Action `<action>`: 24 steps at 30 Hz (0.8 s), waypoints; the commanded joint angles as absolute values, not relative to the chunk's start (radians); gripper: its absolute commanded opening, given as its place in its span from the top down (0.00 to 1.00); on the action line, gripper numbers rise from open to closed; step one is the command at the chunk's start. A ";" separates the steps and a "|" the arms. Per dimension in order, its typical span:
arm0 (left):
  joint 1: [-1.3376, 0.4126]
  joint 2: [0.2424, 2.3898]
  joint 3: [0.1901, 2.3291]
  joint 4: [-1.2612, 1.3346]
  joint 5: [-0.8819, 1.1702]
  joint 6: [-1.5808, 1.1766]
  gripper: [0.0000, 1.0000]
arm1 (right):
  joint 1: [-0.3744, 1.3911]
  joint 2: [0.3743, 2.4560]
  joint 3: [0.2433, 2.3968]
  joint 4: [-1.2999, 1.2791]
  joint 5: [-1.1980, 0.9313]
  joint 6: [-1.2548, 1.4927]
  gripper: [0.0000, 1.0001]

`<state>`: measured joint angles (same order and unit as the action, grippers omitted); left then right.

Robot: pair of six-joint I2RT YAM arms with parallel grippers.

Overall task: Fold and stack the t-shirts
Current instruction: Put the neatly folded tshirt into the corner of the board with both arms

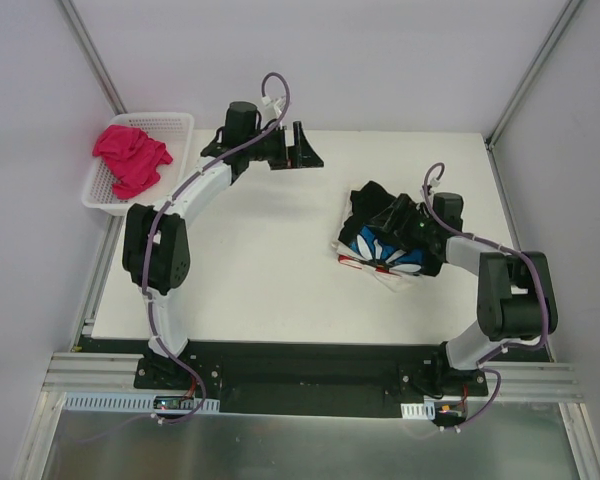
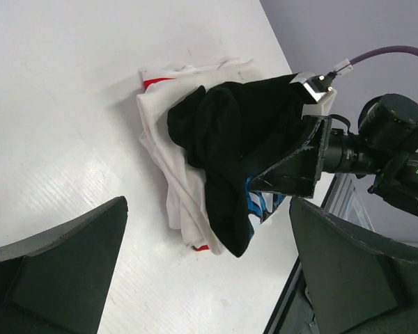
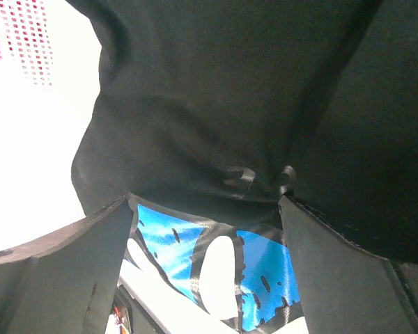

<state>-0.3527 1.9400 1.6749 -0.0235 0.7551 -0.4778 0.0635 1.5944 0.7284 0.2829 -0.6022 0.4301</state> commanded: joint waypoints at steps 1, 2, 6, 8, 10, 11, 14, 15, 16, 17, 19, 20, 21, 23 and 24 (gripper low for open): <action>-0.341 1.947 1.717 -0.023 0.788 -0.462 0.01 | 0.072 1.577 0.721 0.058 -0.523 0.378 0.09; -0.341 1.947 1.713 -0.023 0.788 -0.460 0.01 | 0.075 1.560 0.745 0.022 -0.476 0.344 0.09; -0.337 1.936 1.687 -0.023 0.784 -0.453 0.01 | 0.072 1.474 0.788 -0.115 -0.433 0.304 0.07; -0.333 1.924 1.671 -0.025 0.781 -0.442 0.01 | 0.072 1.415 0.814 -0.155 -0.420 0.299 0.07; -0.322 1.898 1.660 -0.025 0.776 -0.430 0.01 | 0.075 1.370 0.877 -0.224 -0.407 0.285 0.09; -0.318 1.873 1.648 -0.025 0.773 -0.425 0.01 | 0.077 1.326 0.903 -0.244 -0.393 0.285 0.13; -0.298 1.832 1.618 -0.026 0.759 -0.402 0.01 | 0.103 1.281 0.992 -0.275 -0.361 0.279 0.42; -0.293 1.804 1.612 -0.025 0.755 -0.400 0.01 | 0.110 1.279 1.014 -0.282 -0.357 0.279 0.56; -0.288 1.792 1.605 -0.026 0.747 -0.393 0.01 | 0.135 1.288 1.064 -0.285 -0.347 0.278 0.70; -0.278 1.770 1.594 -0.025 0.746 -0.393 0.01 | 0.147 1.301 1.086 -0.291 -0.345 0.279 0.91; -0.270 1.749 1.582 -0.025 0.741 -0.393 0.01 | 0.191 1.354 1.142 -0.291 -0.339 0.288 0.99; -0.265 1.727 1.569 -0.026 0.739 -0.388 0.01 | 0.211 1.373 1.158 -0.287 -0.328 0.294 0.99; -0.262 1.718 1.563 -0.025 0.738 -0.387 0.01 | 0.230 1.400 1.172 -0.278 -0.328 0.302 0.99; -0.258 1.688 1.546 -0.029 0.721 -0.379 0.01 | 0.288 1.472 1.213 -0.262 -0.319 0.322 0.99; -0.252 1.678 1.543 -0.034 0.713 -0.371 0.01 | 0.311 1.500 1.227 -0.252 -0.313 0.328 0.99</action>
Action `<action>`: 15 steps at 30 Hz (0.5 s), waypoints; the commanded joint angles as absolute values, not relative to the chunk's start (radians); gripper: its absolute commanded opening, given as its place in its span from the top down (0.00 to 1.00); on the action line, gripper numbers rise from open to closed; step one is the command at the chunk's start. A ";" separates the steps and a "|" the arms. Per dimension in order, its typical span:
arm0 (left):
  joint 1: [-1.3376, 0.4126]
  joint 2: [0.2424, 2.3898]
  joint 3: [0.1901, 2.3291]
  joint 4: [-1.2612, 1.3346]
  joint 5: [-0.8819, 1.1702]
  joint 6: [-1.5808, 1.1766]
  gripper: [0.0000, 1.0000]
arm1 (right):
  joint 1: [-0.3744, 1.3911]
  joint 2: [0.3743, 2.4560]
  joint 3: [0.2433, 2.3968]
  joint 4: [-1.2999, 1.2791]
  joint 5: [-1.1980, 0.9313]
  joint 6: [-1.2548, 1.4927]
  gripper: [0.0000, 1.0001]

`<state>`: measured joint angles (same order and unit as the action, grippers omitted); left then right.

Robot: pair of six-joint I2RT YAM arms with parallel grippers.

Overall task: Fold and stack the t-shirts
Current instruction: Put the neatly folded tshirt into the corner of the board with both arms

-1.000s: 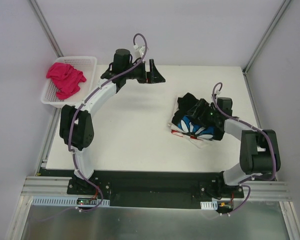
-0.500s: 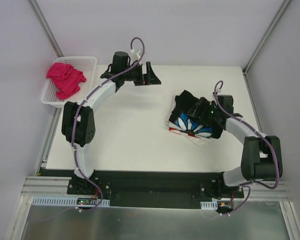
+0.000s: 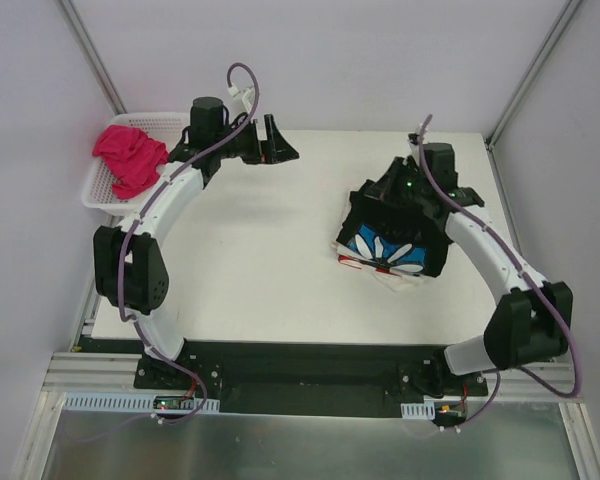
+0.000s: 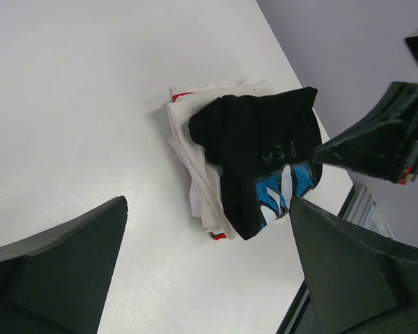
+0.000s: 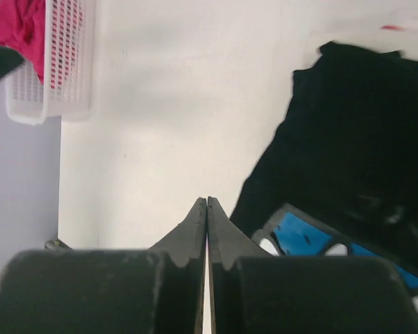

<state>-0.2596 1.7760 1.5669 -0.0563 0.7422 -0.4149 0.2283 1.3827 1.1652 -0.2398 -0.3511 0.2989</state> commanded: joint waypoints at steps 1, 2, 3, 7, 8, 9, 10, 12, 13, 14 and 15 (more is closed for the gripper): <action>-0.252 1.669 1.542 -0.043 0.703 -0.359 0.01 | 0.352 1.556 1.244 -0.242 -0.314 0.334 0.99; -0.250 1.654 1.539 -0.055 0.684 -0.350 0.01 | 0.373 1.583 1.276 -0.238 -0.310 0.344 0.99; -0.249 1.646 1.537 -0.063 0.674 -0.344 0.01 | 0.391 1.610 1.293 -0.233 -0.304 0.350 0.99; -0.247 1.629 1.523 -0.066 0.660 -0.337 0.01 | 0.474 1.758 1.357 -0.198 -0.313 0.368 0.99; -0.247 1.631 1.520 -0.066 0.663 -0.337 0.01 | 0.482 1.811 1.365 -0.184 -0.316 0.377 0.99; -0.247 1.632 1.519 -0.064 0.664 -0.341 0.01 | 0.489 1.833 1.376 -0.169 -0.318 0.391 0.99; -0.247 1.634 1.517 -0.064 0.666 -0.345 0.01 | 0.495 1.854 1.376 -0.164 -0.324 0.399 0.99; -0.247 1.635 1.511 -0.064 0.669 -0.345 0.01 | 0.497 1.897 1.367 -0.135 -0.324 0.413 0.99; -0.247 1.637 1.508 -0.064 0.664 -0.347 0.01 | 0.495 1.907 1.352 -0.130 -0.322 0.425 0.99; -0.247 1.638 1.505 -0.064 0.666 -0.345 0.01 | 0.494 1.911 1.342 -0.123 -0.318 0.425 0.99; -0.247 1.638 1.503 -0.066 0.666 -0.345 0.01 | 0.495 1.919 1.333 -0.114 -0.313 0.426 0.99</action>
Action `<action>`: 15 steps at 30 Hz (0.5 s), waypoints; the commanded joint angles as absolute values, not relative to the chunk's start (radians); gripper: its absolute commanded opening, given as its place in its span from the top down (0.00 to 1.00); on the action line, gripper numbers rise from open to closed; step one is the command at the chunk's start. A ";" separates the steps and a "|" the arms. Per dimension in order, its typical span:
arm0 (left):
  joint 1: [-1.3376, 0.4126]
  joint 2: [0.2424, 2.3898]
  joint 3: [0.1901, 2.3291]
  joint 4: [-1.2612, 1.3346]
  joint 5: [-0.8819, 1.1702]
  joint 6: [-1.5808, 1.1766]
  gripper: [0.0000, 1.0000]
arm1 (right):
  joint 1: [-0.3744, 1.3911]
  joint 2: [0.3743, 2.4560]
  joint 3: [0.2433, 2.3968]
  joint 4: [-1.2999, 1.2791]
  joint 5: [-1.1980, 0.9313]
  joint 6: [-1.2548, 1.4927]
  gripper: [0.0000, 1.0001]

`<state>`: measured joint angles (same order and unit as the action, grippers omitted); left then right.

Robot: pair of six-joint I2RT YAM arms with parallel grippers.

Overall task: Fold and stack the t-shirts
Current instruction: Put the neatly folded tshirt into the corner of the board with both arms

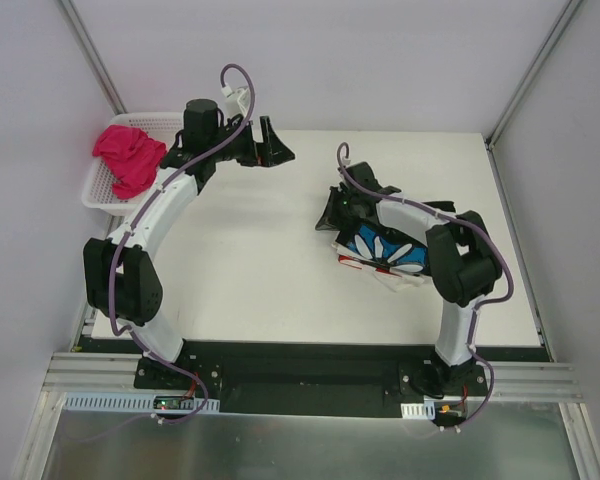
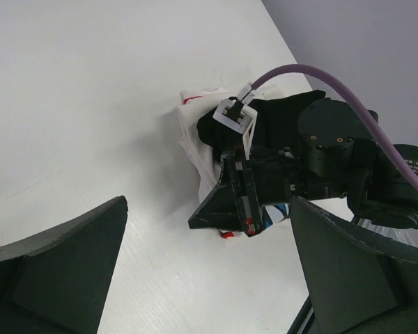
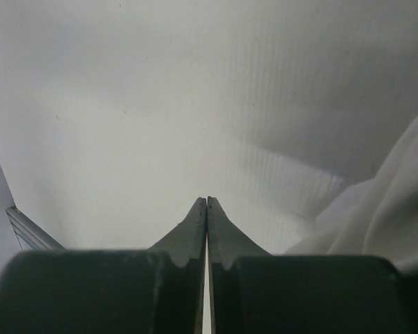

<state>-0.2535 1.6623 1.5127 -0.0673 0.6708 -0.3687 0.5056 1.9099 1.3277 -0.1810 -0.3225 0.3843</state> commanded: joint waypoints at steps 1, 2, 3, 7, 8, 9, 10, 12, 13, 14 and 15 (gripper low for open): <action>-0.247 1.640 1.503 -0.064 0.664 -0.348 0.01 | 0.492 1.921 1.321 -0.109 -0.313 0.429 0.99; -0.247 1.641 1.503 -0.063 0.666 -0.348 0.01 | 0.489 1.922 1.316 -0.106 -0.314 0.434 0.99; -0.247 1.641 1.503 -0.063 0.667 -0.350 0.01 | 0.486 1.925 1.312 -0.097 -0.314 0.436 0.99; -0.247 1.640 1.499 -0.064 0.664 -0.348 0.01 | 0.448 1.934 1.287 -0.078 -0.322 0.471 0.99; -0.247 1.635 1.494 -0.064 0.661 -0.347 0.01 | 0.437 1.934 1.279 -0.065 -0.324 0.480 0.99; -0.247 1.635 1.491 -0.064 0.657 -0.345 0.01 | 0.417 1.936 1.269 -0.055 -0.328 0.489 0.99; -0.247 1.632 1.486 -0.064 0.654 -0.342 0.01 | 0.407 1.937 1.259 -0.048 -0.340 0.498 0.99; -0.247 1.634 1.483 -0.064 0.647 -0.336 0.01 | 0.373 1.937 1.235 -0.031 -0.345 0.514 0.99; -0.247 1.637 1.483 -0.064 0.646 -0.336 0.01 | 0.361 1.936 1.227 -0.028 -0.351 0.515 0.99; -0.247 1.638 1.482 -0.064 0.644 -0.334 0.01 | 0.353 1.934 1.210 -0.023 -0.353 0.520 0.99; -0.247 1.640 1.480 -0.064 0.641 -0.333 0.01 | 0.335 1.934 1.206 -0.025 -0.354 0.517 0.99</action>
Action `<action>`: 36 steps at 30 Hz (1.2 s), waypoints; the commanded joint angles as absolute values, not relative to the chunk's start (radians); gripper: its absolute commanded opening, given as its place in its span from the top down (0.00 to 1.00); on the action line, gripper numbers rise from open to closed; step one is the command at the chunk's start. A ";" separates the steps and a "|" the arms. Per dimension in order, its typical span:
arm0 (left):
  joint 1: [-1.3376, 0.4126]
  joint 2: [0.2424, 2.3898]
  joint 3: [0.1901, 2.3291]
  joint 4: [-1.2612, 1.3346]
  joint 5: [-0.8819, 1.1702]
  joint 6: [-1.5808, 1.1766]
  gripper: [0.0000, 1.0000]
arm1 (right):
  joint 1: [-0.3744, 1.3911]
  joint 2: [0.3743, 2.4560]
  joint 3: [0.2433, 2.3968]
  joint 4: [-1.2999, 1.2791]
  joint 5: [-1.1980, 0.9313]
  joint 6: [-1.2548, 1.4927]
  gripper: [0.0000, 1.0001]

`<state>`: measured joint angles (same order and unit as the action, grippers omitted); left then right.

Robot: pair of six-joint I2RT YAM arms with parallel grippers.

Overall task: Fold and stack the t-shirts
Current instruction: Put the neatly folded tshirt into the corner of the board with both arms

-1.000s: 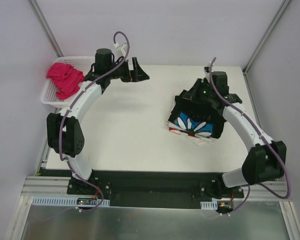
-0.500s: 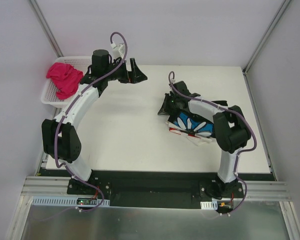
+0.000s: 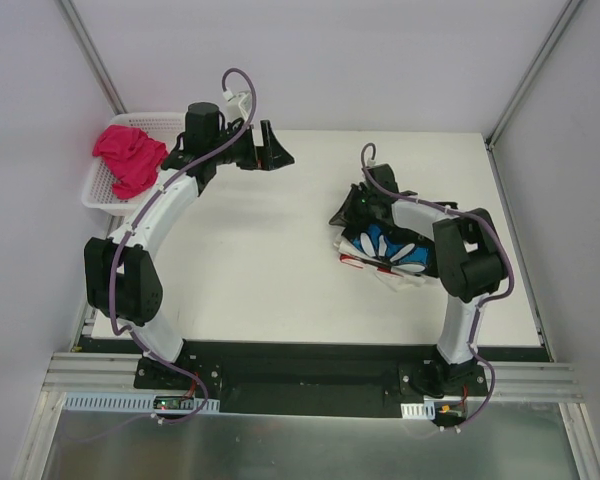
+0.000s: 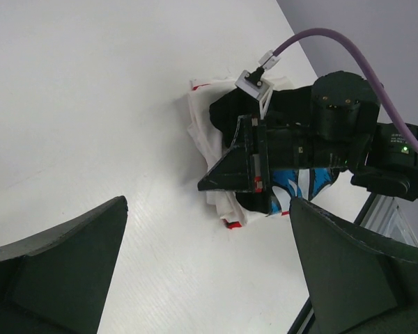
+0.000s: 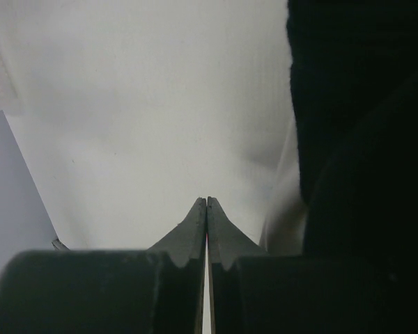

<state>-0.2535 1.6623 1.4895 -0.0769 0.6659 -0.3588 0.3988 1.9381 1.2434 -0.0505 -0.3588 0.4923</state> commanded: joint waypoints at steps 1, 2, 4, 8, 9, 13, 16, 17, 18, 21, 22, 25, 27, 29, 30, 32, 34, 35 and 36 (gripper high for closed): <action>-0.247 1.643 1.482 -0.066 0.643 -0.331 0.01 | 0.325 1.933 1.198 -0.025 -0.356 0.517 0.99; -0.247 1.649 1.482 -0.064 0.643 -0.330 0.01 | 0.318 1.934 1.192 -0.026 -0.356 0.517 0.99; -0.245 1.661 1.485 -0.064 0.641 -0.327 0.01 | 0.293 1.937 1.172 -0.026 -0.356 0.509 0.99; -0.242 1.689 1.493 -0.064 0.643 -0.328 0.01 | 0.259 1.934 1.135 -0.035 -0.338 0.499 0.99; -0.241 1.697 1.494 -0.063 0.643 -0.330 0.01 | 0.243 1.933 1.129 -0.041 -0.330 0.494 0.99; -0.241 1.724 1.509 -0.064 0.656 -0.331 0.01 | 0.175 1.928 1.103 -0.049 -0.311 0.482 0.99; -0.241 1.738 1.516 -0.063 0.658 -0.331 0.01 | 0.121 1.919 1.095 -0.046 -0.319 0.469 0.99; -0.241 1.740 1.516 -0.064 0.660 -0.331 0.01 | 0.111 1.919 1.094 -0.019 -0.333 0.483 0.99; -0.241 1.741 1.516 -0.064 0.660 -0.331 0.01 | 0.097 1.919 1.100 -0.020 -0.330 0.486 0.99; -0.239 1.740 1.513 -0.063 0.664 -0.328 0.01 | 0.081 1.896 1.138 -0.063 -0.314 0.463 0.99; -0.239 1.735 1.511 -0.063 0.663 -0.328 0.01 | 0.078 1.879 1.146 -0.067 -0.327 0.450 0.99; -0.239 1.721 1.505 -0.064 0.667 -0.327 0.01 | 0.083 1.838 1.201 -0.133 -0.353 0.361 0.97; -0.239 1.714 1.499 -0.055 0.678 -0.331 0.01 | 0.095 1.786 1.259 -0.187 -0.367 0.258 0.78; -0.241 1.698 1.487 -0.040 0.687 -0.339 0.01 | 0.112 1.735 1.316 -0.306 -0.390 0.184 0.67; -0.241 1.694 1.467 -0.016 0.693 -0.351 0.01 | 0.118 1.715 1.339 -0.327 -0.425 0.137 0.59; -0.241 1.674 1.448 -0.003 0.707 -0.365 0.01 | 0.136 1.680 1.377 -0.424 -0.490 0.086 0.53; -0.242 1.657 1.424 0.049 0.721 -0.385 0.01 | 0.153 1.651 1.417 -0.564 -0.575 0.036 0.56; -0.242 1.651 1.417 0.060 0.726 -0.397 0.01 | 0.173 1.634 1.405 -0.589 -0.574 0.031 0.58; -0.242 1.646 1.408 0.069 0.729 -0.403 0.01 | 0.179 1.584 1.372 -0.603 -0.572 0.032 0.63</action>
